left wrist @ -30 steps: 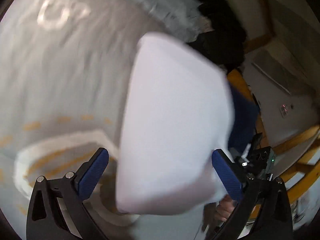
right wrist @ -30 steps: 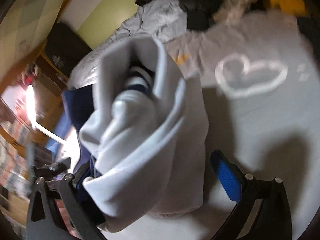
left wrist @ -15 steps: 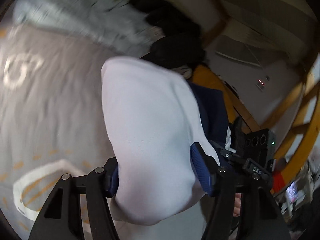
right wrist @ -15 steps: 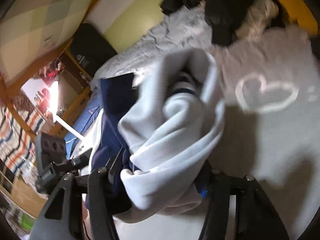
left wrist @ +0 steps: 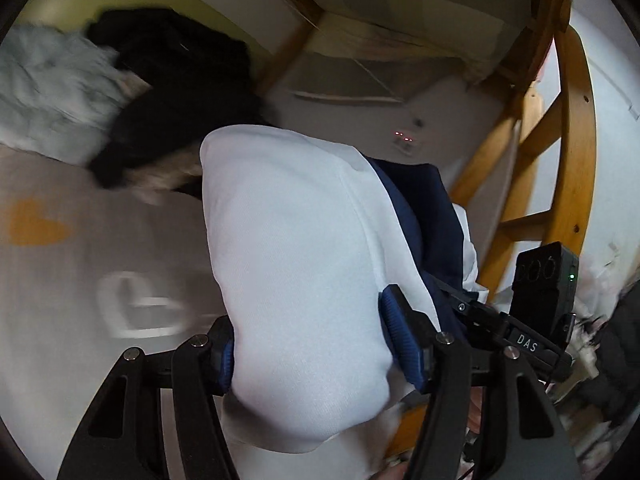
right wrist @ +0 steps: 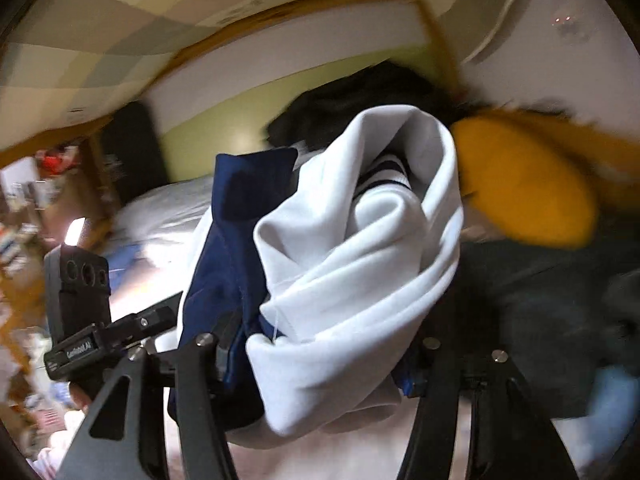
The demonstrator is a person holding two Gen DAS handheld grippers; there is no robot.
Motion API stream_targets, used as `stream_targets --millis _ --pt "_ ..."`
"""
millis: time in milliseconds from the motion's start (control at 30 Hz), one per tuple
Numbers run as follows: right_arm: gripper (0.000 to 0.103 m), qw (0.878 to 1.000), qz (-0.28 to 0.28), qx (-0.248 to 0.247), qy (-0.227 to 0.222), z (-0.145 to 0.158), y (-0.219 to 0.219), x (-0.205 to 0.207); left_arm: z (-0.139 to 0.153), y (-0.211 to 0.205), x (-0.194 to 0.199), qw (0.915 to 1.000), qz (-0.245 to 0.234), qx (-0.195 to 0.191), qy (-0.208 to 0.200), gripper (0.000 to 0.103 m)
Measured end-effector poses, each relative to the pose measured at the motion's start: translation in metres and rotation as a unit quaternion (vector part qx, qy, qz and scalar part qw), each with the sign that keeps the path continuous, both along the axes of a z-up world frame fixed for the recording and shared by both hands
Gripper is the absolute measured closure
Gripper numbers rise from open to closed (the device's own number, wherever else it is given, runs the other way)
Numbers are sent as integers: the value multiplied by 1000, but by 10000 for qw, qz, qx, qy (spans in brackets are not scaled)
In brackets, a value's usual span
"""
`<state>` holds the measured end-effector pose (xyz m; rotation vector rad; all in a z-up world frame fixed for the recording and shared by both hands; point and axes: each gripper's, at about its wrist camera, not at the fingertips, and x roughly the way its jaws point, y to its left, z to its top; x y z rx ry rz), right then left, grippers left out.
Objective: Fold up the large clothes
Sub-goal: 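Lift the folded white jacket with both tools and carry it toward the dark clothes pile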
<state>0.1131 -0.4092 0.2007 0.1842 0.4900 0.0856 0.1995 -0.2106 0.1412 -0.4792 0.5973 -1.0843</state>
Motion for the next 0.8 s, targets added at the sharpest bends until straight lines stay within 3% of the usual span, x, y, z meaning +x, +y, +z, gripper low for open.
stream_targets --millis 167,267,333,400,467,600,667,733,800 --pt "49 9902 -1309 -425 223 21 -59 -5 -3 -99 14 9991 -364 -98 181 42" --pt "44 9715 -2260 -518 490 1 -94 14 -21 -152 18 9989 -342 322 88 42" --pt "44 9532 -2785 -651 984 -29 -116 39 -56 -185 31 9948 -219 896 437 41" --pt "40 9441 -2906 -503 1473 -70 -144 62 -87 -206 41 9886 24 1424 496 34" --pt "38 9441 -2846 -332 1628 -92 -159 74 -97 -214 42 9833 304 1758 367 28" --pt "27 9468 -2771 -593 1525 -100 -162 84 -90 -218 42 9740 526 2197 152 21" --pt "23 9486 -2770 -346 1493 -102 -174 81 -83 -222 39 9696 598 2374 20 20" --pt "15 9493 -2820 -137 1382 -96 -182 74 -73 -217 32 9653 719 2485 -358 20" --pt "14 9515 -2805 -185 1247 -92 -176 66 -65 -207 19 9585 860 2589 -828 20"
